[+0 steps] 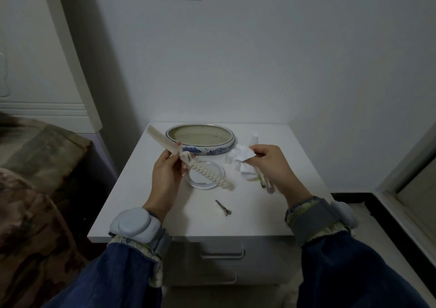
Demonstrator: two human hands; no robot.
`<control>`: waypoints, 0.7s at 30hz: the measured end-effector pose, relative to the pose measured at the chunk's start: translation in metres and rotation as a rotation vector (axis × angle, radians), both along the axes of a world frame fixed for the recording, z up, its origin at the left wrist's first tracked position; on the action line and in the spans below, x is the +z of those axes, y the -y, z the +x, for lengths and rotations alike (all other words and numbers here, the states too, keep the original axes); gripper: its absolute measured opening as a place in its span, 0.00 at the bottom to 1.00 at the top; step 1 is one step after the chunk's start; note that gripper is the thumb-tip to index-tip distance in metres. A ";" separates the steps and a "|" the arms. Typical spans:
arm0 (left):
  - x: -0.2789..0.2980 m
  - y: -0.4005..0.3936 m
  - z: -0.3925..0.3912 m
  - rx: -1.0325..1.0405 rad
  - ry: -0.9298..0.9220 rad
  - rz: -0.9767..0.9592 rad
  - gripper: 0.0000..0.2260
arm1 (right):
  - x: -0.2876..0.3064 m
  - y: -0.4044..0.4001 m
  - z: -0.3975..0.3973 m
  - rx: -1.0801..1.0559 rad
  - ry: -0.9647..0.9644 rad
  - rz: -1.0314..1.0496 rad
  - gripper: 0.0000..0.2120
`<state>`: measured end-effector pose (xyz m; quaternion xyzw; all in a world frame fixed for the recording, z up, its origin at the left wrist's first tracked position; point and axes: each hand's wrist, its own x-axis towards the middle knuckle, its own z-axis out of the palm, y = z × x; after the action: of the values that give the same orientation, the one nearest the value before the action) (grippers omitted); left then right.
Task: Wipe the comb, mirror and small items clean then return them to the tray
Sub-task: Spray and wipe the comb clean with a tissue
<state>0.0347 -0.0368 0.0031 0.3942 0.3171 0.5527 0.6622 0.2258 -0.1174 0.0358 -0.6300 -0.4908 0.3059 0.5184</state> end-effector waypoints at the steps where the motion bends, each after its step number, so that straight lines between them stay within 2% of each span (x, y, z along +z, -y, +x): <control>1: 0.001 0.000 0.000 -0.005 0.022 -0.010 0.12 | 0.000 0.002 0.000 0.049 -0.003 -0.026 0.07; 3: 0.002 0.001 -0.001 -0.013 0.032 -0.009 0.12 | 0.000 0.004 0.001 0.154 -0.017 -0.063 0.04; 7: 0.006 0.005 0.000 -0.019 0.054 -0.028 0.13 | -0.005 0.001 -0.002 0.307 -0.022 -0.059 0.06; 10: 0.009 0.006 0.001 -0.038 0.082 -0.079 0.12 | -0.012 -0.004 -0.003 0.377 -0.058 -0.031 0.18; 11: 0.009 0.007 0.002 -0.044 0.088 -0.089 0.12 | -0.014 -0.004 -0.003 0.386 -0.081 -0.024 0.18; 14: 0.010 0.008 0.003 -0.058 0.106 -0.095 0.12 | -0.015 -0.005 -0.006 0.406 -0.234 -0.029 0.08; 15: 0.010 0.008 0.003 -0.060 0.108 -0.096 0.12 | -0.015 -0.006 -0.006 0.414 -0.269 -0.036 0.07; 19: 0.009 0.007 0.004 -0.081 0.107 -0.096 0.11 | -0.020 -0.007 -0.005 0.475 -0.317 -0.055 0.21; 21: 0.008 0.006 0.004 -0.086 0.094 -0.100 0.11 | -0.021 -0.008 -0.007 0.488 -0.334 -0.057 0.22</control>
<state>0.0383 -0.0428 0.0107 0.3475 0.2957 0.5251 0.7184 0.2184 -0.1097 0.0153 -0.4486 -0.5268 0.5345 0.4854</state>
